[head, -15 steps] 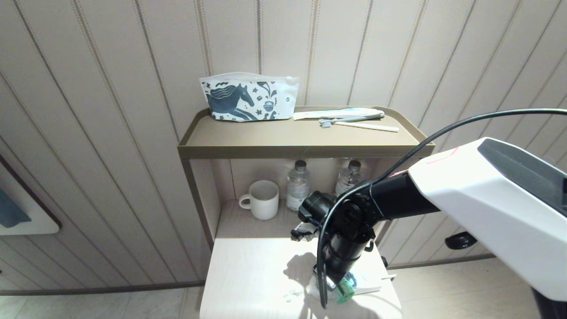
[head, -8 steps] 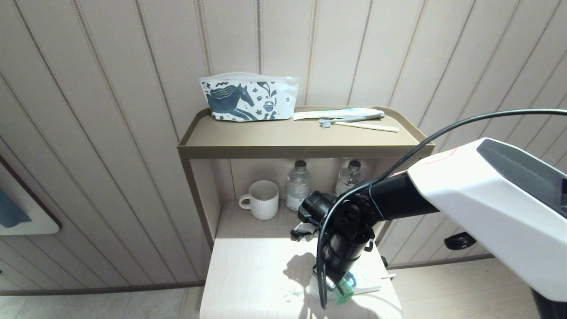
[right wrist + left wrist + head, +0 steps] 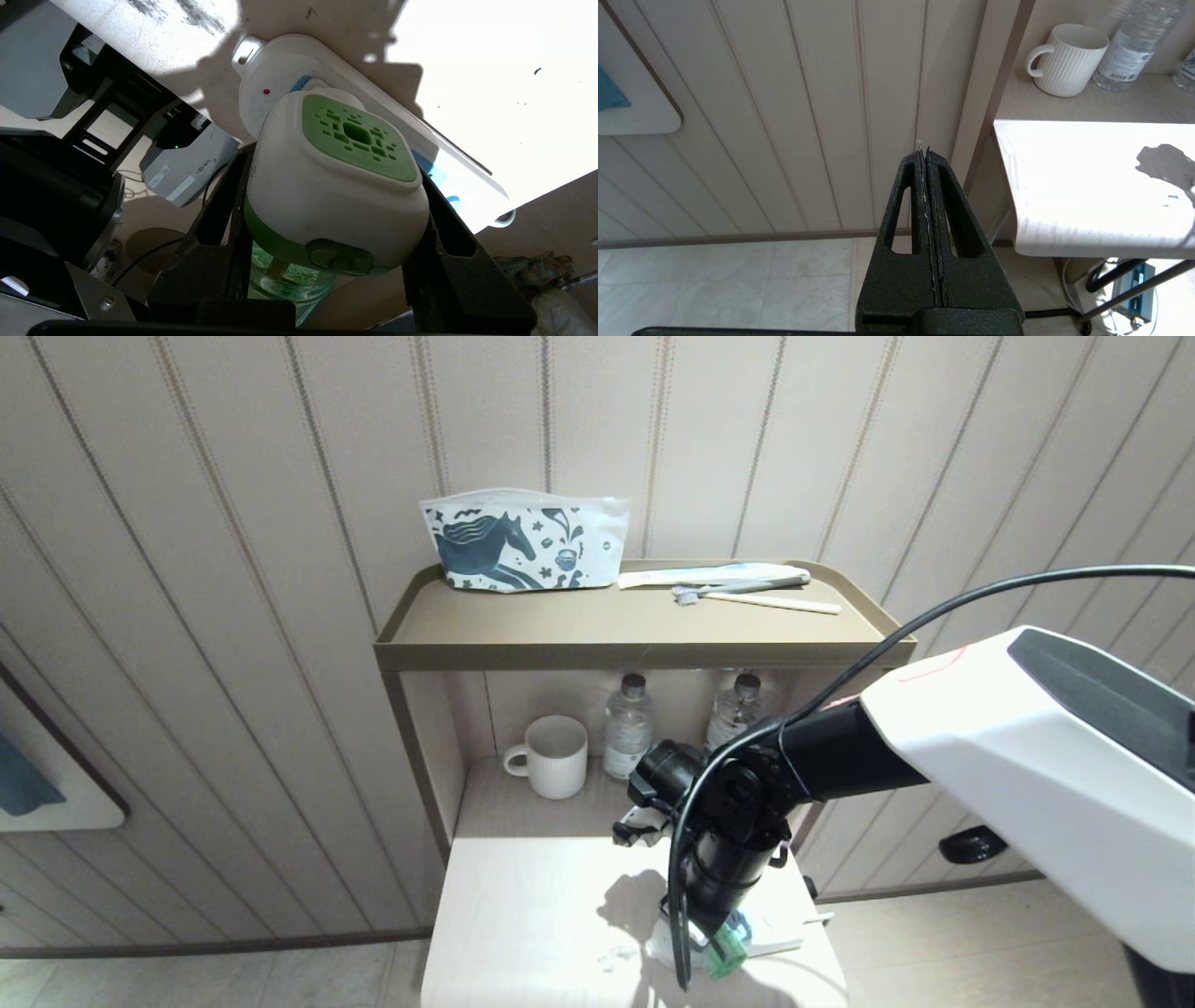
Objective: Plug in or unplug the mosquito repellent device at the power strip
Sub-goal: Hold the socket with your left hand and unplug it with your right hand
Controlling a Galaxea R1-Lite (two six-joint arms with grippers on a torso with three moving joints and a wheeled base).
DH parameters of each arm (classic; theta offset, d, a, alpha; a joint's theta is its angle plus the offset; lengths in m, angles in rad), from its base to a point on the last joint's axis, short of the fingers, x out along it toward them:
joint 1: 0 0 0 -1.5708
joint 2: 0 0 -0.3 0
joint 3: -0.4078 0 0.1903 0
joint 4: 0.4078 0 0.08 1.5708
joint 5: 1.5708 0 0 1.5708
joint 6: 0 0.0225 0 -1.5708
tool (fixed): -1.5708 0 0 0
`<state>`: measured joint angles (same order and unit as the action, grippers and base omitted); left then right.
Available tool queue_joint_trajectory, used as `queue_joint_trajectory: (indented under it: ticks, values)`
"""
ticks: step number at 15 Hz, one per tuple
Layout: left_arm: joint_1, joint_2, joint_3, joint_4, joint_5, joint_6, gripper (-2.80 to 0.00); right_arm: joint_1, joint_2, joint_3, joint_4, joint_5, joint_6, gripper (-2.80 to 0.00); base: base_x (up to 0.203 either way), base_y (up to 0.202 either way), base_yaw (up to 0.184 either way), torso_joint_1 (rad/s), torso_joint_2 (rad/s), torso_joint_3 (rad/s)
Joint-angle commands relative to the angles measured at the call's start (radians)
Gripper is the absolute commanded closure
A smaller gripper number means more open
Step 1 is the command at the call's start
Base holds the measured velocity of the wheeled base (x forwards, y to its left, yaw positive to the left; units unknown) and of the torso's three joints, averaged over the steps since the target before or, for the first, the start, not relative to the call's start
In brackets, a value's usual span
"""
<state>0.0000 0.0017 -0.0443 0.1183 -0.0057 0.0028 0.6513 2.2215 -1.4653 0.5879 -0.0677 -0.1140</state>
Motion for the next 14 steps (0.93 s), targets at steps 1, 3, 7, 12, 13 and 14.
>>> queue_joint_trajectory:
  ticks: [1,3,7,12,13,14]
  values:
    - [0.0,0.0,0.0,0.0,0.0,0.0,0.0,0.004,-0.007,-0.006,0.003,0.0,-0.001,0.0,0.0,0.0,0.0,0.0,0.0,0.0]
    - [0.0,0.0,0.0,0.0,0.0,0.0,0.0,0.007,-0.009,-0.007,0.003,-0.001,-0.003,0.0,0.0,0.0,0.0,0.0,0.0,0.0]
    - [0.002,0.0,0.0,0.0,0.001,0.004,0.0,0.007,-0.008,-0.006,0.003,-0.003,-0.002,0.0,0.0,0.0,0.0,0.0,0.0,0.0]
    - [-0.001,0.162,-0.287,-0.009,0.047,-0.045,0.0,0.005,-0.013,-0.003,0.003,-0.004,-0.003,0.0,0.0,0.0,0.0,0.0,0.0,0.0]
    - [-0.007,0.244,-0.362,-0.017,0.056,-0.066,0.0,0.005,-0.021,-0.004,0.003,-0.004,-0.003,0.0,0.0,0.0,0.0,0.0,0.0,0.0]
    - [-0.017,0.336,-0.411,-0.03,0.06,-0.08,0.0,0.005,-0.025,-0.004,0.004,-0.004,-0.003,0.0,0.0,0.0,0.0,0.0,0.0,0.0]
